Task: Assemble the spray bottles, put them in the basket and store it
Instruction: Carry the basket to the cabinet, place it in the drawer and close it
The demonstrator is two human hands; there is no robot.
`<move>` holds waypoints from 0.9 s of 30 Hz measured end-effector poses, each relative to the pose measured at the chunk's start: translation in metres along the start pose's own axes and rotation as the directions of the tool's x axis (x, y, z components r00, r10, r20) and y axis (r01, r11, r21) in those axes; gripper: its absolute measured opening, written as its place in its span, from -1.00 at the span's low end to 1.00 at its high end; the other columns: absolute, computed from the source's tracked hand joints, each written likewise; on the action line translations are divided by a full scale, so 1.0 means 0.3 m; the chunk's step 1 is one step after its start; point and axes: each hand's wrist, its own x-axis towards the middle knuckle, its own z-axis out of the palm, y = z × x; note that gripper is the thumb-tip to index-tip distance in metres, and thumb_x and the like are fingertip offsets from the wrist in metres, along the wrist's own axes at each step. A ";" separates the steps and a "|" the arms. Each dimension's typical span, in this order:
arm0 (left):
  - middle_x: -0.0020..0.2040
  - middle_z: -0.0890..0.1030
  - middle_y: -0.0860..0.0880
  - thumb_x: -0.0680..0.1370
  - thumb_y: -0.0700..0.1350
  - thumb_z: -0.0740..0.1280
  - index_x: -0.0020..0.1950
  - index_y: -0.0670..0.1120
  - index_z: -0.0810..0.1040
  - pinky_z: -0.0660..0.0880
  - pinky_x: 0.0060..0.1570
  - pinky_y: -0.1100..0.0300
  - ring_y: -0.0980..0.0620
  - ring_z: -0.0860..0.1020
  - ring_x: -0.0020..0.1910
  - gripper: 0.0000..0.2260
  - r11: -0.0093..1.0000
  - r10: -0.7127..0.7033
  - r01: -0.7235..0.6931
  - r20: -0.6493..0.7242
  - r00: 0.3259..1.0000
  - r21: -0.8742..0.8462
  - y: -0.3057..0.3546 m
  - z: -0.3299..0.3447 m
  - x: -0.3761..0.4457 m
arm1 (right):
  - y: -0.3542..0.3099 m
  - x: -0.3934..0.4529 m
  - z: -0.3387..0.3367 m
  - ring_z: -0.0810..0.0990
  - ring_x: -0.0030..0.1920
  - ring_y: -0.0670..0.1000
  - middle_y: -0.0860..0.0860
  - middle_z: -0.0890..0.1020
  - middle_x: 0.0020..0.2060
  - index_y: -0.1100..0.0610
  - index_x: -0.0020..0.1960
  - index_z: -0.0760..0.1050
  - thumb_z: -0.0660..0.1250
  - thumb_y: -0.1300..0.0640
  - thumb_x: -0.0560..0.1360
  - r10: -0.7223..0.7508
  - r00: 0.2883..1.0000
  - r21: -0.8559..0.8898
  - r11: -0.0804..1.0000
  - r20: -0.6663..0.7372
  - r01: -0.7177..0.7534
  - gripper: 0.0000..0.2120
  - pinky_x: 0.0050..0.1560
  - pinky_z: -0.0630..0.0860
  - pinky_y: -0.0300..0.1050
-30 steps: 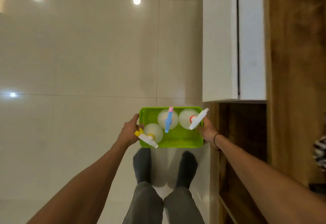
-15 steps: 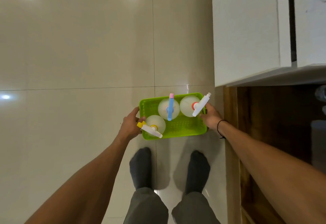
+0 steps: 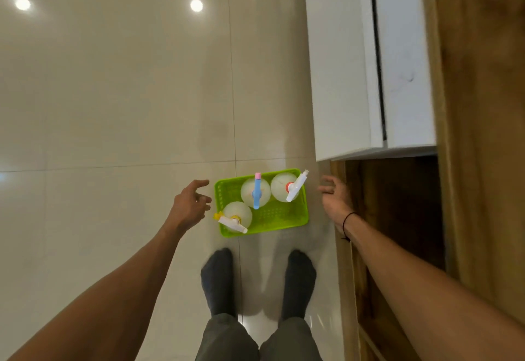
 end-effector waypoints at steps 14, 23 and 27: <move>0.11 0.71 -0.22 0.73 -0.11 0.24 0.42 -0.03 0.57 0.69 0.03 -0.04 -0.20 0.72 0.08 -0.73 0.963 0.263 -0.258 0.074 0.962 -0.077 0.581 -0.146 -0.244 | -0.348 -0.334 -0.217 0.68 0.26 0.18 0.23 0.69 0.21 0.31 0.34 0.51 0.21 0.48 0.53 -0.173 0.968 0.058 0.981 -0.181 0.186 -0.60 0.32 0.59 0.07; 0.21 0.65 -0.16 0.68 0.19 0.31 0.47 0.04 0.53 0.72 0.09 -0.10 -0.11 0.72 0.11 -0.59 0.949 0.310 -0.286 0.227 0.923 -0.133 0.717 -0.126 -0.301 | -0.386 -0.384 -0.152 0.66 0.25 0.17 0.21 0.68 0.19 0.28 0.29 0.53 0.26 0.49 0.49 -0.189 0.976 0.050 0.980 -0.105 0.195 -0.60 0.20 0.55 -0.09; 0.26 0.64 -0.13 0.66 0.23 0.31 0.56 0.08 0.44 0.74 0.04 0.01 -0.05 0.71 0.14 -0.51 0.942 0.329 -0.299 0.256 0.909 -0.152 0.772 -0.119 -0.305 | -0.394 -0.404 -0.099 0.63 0.28 0.16 0.11 0.67 0.24 0.15 0.33 0.53 0.33 0.47 0.45 -0.191 0.981 0.007 0.982 -0.033 0.191 -0.51 0.30 0.59 0.07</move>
